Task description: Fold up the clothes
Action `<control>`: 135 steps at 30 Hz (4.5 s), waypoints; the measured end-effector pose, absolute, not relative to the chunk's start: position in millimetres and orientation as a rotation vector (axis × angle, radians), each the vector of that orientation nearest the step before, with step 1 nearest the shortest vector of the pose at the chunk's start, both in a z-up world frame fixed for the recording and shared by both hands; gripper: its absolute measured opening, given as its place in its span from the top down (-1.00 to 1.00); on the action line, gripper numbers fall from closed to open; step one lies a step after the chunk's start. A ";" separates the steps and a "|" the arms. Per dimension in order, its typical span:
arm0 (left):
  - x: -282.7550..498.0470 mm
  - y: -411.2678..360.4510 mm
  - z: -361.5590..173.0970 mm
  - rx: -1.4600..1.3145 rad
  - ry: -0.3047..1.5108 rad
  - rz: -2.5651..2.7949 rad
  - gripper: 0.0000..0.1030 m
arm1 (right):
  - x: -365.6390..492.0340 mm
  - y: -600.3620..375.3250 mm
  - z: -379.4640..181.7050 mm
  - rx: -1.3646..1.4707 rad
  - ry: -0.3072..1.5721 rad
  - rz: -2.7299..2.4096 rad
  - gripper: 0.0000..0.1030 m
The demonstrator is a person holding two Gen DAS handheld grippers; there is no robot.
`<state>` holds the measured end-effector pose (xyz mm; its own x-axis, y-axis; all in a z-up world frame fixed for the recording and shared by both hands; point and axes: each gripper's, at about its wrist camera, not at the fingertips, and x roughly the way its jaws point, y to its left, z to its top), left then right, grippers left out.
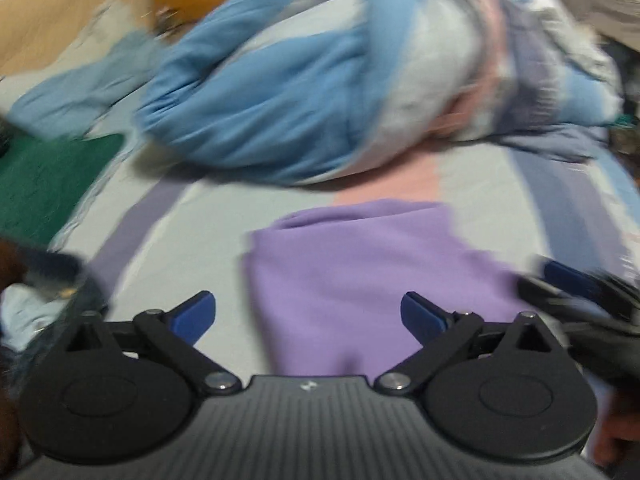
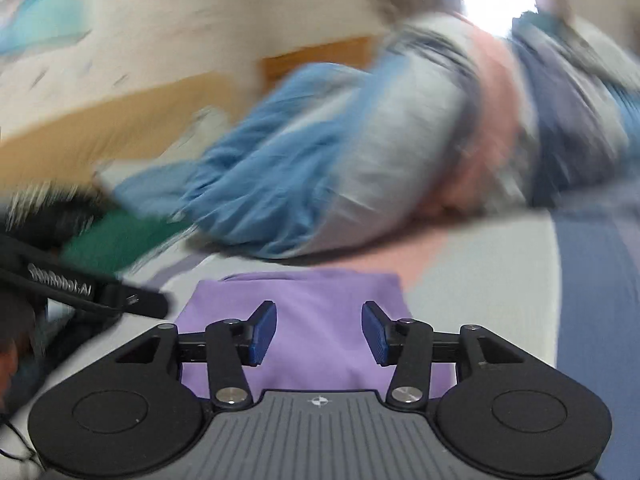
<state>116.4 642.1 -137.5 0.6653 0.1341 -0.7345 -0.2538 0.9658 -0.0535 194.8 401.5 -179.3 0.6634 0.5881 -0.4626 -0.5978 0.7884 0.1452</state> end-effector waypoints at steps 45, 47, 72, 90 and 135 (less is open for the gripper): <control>50.1 689.9 -284.0 -1.392 0.612 0.342 -0.99 | 232.5 318.1 -251.7 0.606 0.945 0.502 0.04; 52.7 697.9 -299.6 -1.480 0.532 0.361 -0.99 | 236.4 320.3 -262.4 0.681 0.958 0.478 -0.15; 95.7 781.4 -270.3 -1.144 0.686 0.546 -0.12 | 194.5 364.3 -299.6 1.068 1.068 0.354 0.52; 89.9 481.1 -131.0 -0.240 1.007 0.089 -0.99 | 130.2 147.5 -166.0 0.348 1.101 0.263 -0.78; -10.4 121.4 128.8 0.063 1.117 0.061 -0.99 | -19.0 -85.4 75.2 -0.004 1.032 0.065 -1.00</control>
<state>-10.4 121.4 128.8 0.4367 0.0806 -0.8960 -0.0170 0.9965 0.0814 -19.0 -85.4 75.2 0.5110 0.0519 -0.8580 -0.0556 0.9981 0.0273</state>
